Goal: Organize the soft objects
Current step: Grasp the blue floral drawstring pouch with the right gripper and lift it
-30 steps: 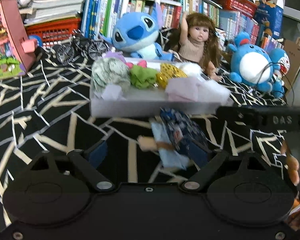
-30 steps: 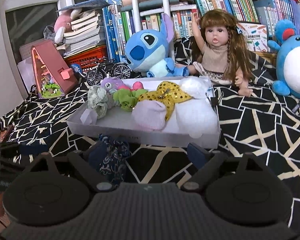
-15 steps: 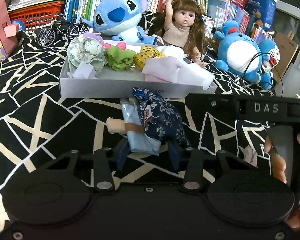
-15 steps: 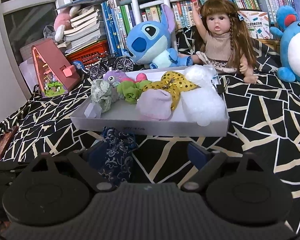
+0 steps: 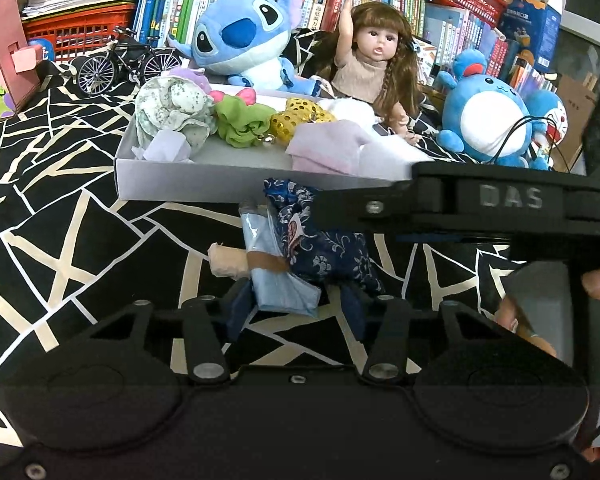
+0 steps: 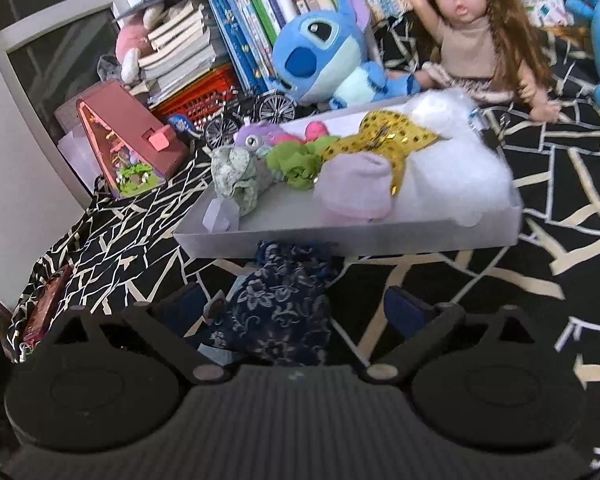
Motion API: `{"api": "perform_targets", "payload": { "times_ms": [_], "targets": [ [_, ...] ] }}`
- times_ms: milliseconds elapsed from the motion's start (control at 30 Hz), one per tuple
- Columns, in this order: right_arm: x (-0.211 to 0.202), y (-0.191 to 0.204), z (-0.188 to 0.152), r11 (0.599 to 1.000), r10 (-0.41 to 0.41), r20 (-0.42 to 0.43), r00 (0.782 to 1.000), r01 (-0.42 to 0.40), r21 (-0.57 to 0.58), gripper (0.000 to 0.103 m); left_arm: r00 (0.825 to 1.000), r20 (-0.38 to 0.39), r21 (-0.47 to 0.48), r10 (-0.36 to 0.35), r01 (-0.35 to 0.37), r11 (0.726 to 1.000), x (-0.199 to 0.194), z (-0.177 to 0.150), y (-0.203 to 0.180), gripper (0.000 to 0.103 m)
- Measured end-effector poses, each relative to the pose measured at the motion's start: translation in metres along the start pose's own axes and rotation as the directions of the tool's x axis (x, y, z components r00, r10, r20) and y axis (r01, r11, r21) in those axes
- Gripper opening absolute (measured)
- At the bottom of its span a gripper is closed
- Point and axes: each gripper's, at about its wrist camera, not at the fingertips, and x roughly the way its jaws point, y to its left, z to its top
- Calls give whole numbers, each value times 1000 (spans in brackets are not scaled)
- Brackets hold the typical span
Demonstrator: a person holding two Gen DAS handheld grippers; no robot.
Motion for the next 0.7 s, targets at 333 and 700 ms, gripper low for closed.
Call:
{"api": "perform_targets", "payload": {
  "times_ms": [333, 700],
  "targets": [
    [25, 0, 6, 996, 41, -73, 996, -35, 79, 91, 1000, -1, 0, -2, 2, 1000, 1, 1, 0, 47],
    [15, -4, 6, 996, 23, -58, 998, -18, 83, 56, 1000, -2, -8, -9, 9, 1000, 1, 0, 3, 42]
  ]
}}
